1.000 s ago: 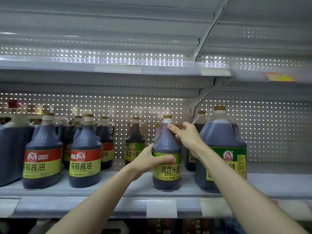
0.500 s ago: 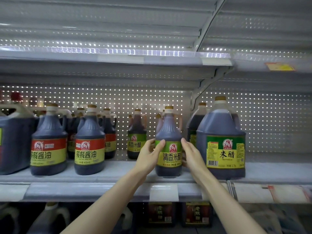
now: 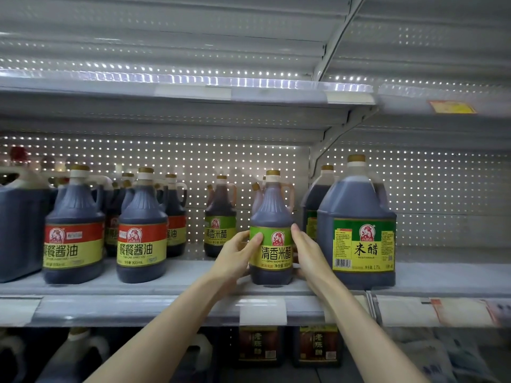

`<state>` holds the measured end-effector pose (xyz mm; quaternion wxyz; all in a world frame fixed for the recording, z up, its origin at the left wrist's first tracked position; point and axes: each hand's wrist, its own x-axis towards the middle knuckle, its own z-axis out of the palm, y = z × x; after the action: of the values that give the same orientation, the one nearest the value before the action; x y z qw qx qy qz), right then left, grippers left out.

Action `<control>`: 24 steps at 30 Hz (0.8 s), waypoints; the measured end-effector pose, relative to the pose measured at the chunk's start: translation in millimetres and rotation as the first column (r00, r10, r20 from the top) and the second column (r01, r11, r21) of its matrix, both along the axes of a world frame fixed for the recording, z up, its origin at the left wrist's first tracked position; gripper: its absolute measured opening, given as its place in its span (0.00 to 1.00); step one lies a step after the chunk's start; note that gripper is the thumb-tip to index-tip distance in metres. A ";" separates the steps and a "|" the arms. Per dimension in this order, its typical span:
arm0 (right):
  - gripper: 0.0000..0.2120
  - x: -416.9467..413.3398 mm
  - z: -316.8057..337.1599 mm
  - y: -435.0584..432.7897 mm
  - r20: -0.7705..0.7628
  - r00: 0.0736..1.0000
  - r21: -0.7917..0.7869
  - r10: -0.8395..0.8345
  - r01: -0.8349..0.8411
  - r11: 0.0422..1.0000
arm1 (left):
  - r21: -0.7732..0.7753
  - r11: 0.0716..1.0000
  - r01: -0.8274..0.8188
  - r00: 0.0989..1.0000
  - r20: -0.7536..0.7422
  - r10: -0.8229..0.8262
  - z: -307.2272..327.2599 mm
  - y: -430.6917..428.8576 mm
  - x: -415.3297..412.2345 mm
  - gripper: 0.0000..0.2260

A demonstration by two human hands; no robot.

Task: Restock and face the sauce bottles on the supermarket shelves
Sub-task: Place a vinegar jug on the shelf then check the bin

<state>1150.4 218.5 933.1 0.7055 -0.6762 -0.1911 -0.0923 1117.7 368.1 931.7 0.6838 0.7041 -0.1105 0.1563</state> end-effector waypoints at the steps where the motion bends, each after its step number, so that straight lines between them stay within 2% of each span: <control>1: 0.12 0.3 -0.1 -0.1 0.004 1.000 -0.006 -0.007 0.007 1.000 | 0.001 1.000 0.016 1.000 -0.006 -0.016 -0.1 0.7 0.5 0.16; 5: 0.13 0.8 -0.7 -1.1 0.001 1.000 -0.001 -0.008 0.008 1.000 | 0.012 0.998 0.062 0.997 -0.039 -0.062 0.3 2.0 2.0 0.16; 14: 0.08 -2.1 -0.5 -2.6 0.029 1.000 0.002 0.008 -0.008 1.000 | 0.007 1.000 0.009 1.000 -0.017 -0.009 -2.1 0.4 3.5 0.16; 20: 0.11 -0.8 0.3 -4.6 0.007 0.999 0.027 0.033 -0.033 0.999 | 0.043 0.997 -0.068 0.998 0.020 0.067 -1.2 -4.5 1.4 0.14; 24: 0.12 -3.0 0.5 -5.0 -0.001 0.999 0.046 0.043 -0.043 0.998 | 0.030 0.999 -0.045 0.999 -0.006 0.045 -0.9 -2.8 0.2 0.15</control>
<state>1147.4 213.5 933.6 0.7228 -0.6557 -0.2027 -0.0807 1117.9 365.3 930.8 0.6698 0.7172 -0.0946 0.1677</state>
